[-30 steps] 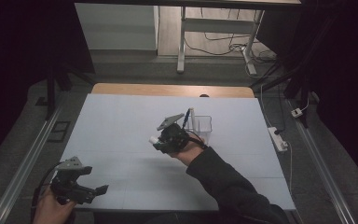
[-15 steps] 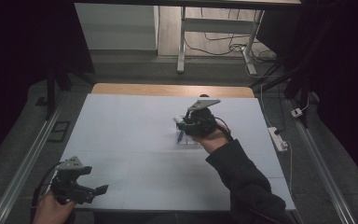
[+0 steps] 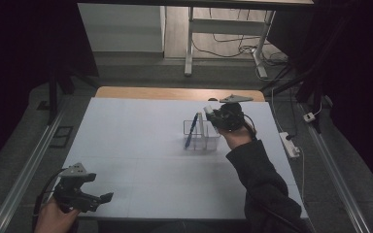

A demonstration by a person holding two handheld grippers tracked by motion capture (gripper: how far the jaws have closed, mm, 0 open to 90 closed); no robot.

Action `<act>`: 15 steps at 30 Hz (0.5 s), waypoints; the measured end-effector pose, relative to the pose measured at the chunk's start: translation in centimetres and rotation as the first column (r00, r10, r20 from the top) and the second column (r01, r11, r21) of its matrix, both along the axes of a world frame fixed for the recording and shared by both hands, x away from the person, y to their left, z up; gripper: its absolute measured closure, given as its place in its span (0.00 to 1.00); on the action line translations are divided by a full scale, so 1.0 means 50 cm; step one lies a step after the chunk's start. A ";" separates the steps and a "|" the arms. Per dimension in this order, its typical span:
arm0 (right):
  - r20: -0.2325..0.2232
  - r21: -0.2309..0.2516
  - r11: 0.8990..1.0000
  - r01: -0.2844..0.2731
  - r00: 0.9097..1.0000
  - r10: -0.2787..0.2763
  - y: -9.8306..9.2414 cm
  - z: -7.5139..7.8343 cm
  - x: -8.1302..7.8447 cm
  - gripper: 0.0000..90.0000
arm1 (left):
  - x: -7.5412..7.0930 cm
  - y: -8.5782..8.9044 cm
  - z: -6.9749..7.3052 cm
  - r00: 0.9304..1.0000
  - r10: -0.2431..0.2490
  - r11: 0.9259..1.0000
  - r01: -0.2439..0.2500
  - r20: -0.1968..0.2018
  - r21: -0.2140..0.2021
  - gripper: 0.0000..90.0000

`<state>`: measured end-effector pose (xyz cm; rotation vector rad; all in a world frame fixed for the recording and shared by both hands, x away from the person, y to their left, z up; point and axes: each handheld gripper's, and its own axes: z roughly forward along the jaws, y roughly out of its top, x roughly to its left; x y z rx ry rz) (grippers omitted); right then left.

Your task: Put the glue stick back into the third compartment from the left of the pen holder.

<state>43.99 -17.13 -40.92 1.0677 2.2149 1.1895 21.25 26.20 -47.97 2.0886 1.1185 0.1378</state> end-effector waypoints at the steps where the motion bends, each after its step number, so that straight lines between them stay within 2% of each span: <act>1: 0.003 0.006 1.000 0.007 1.000 -0.007 0.003 -0.006 0.004 0.73 | 0.000 0.000 0.000 1.000 0.000 1.000 0.000 0.000 0.000 0.00; 7: 0.021 -0.002 1.000 0.024 0.999 -0.024 0.017 -0.034 0.022 0.73 | 0.000 0.000 0.000 1.000 -0.003 1.000 0.003 0.000 -0.001 0.00; 15: 0.026 -0.015 1.000 0.026 0.999 -0.025 0.023 -0.055 0.030 0.72 | -0.001 -0.001 0.000 1.000 -0.005 1.000 0.005 -0.002 0.001 0.00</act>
